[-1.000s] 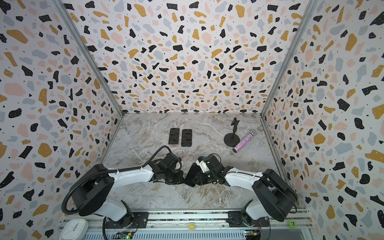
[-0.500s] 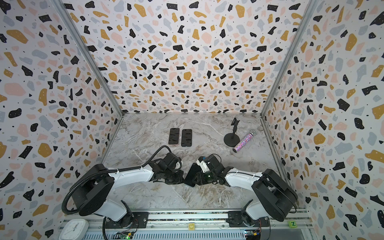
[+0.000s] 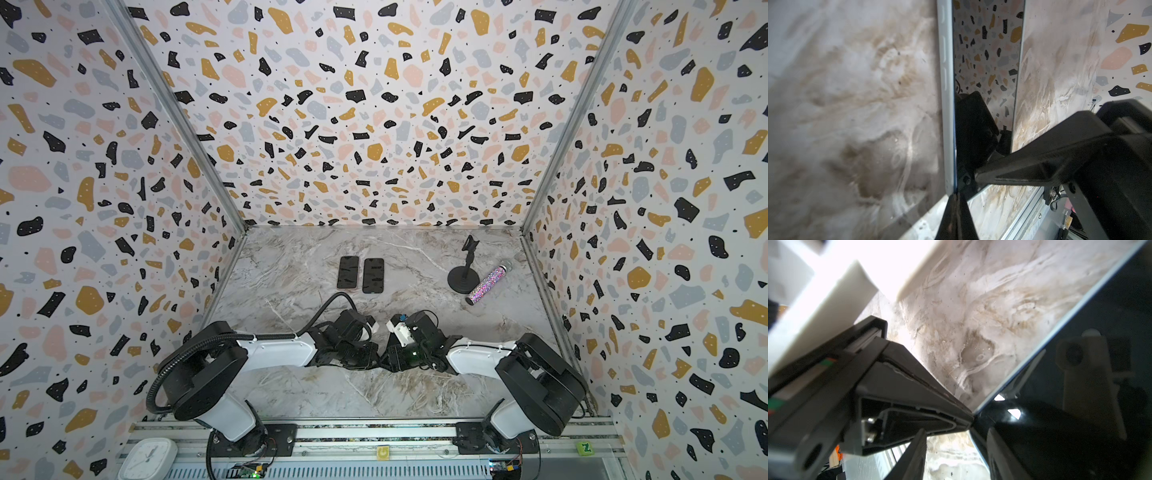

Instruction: Put the phone into the phone case

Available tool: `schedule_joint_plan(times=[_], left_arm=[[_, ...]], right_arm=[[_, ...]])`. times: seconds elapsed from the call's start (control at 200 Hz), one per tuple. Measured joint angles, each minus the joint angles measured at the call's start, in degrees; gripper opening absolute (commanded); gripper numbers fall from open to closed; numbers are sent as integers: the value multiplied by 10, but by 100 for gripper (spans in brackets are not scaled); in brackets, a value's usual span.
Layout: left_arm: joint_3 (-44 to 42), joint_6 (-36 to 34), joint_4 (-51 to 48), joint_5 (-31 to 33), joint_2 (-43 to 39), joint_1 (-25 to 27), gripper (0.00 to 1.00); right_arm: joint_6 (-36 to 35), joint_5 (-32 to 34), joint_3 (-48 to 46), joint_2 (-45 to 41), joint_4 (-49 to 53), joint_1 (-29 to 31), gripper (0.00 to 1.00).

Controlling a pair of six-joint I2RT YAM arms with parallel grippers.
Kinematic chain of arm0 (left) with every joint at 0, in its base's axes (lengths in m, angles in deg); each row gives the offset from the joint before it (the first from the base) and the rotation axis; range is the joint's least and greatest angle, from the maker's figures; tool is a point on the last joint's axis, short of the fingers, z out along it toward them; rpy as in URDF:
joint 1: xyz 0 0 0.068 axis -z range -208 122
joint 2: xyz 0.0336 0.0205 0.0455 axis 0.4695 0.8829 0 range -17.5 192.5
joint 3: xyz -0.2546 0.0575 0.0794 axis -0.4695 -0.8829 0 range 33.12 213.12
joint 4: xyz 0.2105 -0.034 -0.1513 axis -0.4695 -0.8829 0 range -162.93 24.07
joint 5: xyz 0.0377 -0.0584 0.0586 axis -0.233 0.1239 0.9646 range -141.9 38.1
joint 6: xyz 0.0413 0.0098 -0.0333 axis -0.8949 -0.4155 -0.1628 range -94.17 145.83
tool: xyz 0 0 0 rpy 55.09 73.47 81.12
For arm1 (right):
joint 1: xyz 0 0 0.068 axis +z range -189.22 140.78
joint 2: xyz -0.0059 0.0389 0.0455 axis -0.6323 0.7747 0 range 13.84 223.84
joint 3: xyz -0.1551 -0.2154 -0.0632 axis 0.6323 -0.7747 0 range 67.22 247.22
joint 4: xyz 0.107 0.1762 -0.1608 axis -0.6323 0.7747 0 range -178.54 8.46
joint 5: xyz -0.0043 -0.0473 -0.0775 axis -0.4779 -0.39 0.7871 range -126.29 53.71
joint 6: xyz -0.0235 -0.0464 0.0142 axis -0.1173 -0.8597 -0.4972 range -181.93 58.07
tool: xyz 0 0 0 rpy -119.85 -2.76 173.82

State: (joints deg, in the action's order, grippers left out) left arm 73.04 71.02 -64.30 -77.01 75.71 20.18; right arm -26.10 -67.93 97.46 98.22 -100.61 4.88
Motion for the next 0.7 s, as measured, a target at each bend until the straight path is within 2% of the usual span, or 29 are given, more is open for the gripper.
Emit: schedule_joint_plan(times=[0.18,0.28,0.395,0.471,0.701], left_arm=[[-1,-4,-6,9,-3,2,5],[7,-8,-27,22,-7,4,13],[18,-12,-79,42,-15,5,29],[33,-14,-99,54,-21,4,34],[82,-24,-102,77,-7,1,38]], right_arm=[[-7,15,0,-28,48,-16,49],[-17,38,5,-60,94,-33,48],[-25,66,9,-96,126,-54,47],[-27,82,9,-108,142,-71,47],[-27,118,9,-97,167,-106,47]])
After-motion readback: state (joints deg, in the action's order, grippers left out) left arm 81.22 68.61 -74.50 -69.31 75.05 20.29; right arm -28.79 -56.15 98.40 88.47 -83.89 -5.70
